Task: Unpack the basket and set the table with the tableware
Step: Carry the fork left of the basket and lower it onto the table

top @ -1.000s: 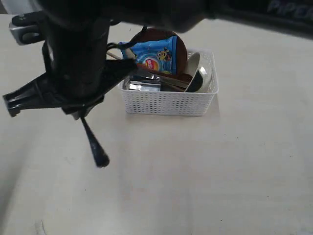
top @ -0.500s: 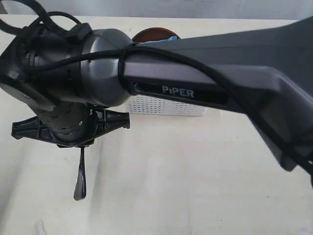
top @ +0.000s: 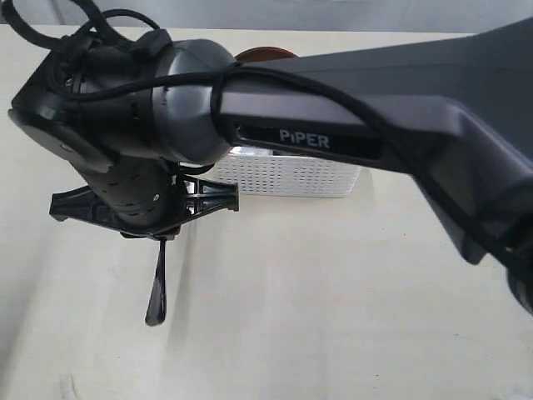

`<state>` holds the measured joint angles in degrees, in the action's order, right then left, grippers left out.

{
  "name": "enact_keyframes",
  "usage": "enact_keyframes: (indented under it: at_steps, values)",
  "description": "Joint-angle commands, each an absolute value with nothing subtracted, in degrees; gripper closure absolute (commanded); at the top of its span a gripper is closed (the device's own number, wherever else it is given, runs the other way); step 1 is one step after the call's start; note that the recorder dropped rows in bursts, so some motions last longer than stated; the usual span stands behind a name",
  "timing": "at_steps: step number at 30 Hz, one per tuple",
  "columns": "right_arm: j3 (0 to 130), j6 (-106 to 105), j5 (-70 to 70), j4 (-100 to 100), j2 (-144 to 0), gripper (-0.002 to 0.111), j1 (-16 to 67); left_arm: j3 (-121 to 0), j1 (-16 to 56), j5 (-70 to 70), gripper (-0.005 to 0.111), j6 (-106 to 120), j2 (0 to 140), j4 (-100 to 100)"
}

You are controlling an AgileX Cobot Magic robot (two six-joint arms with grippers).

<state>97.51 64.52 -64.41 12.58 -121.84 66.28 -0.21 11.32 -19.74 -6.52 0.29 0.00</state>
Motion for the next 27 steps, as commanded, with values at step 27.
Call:
enact_keyframes:
  at_steps: [27]
  values:
    - [97.8,58.6,-57.4,7.7,-128.2,0.109,60.7,0.0,11.3,-19.6,0.107,-6.4,0.0,0.0]
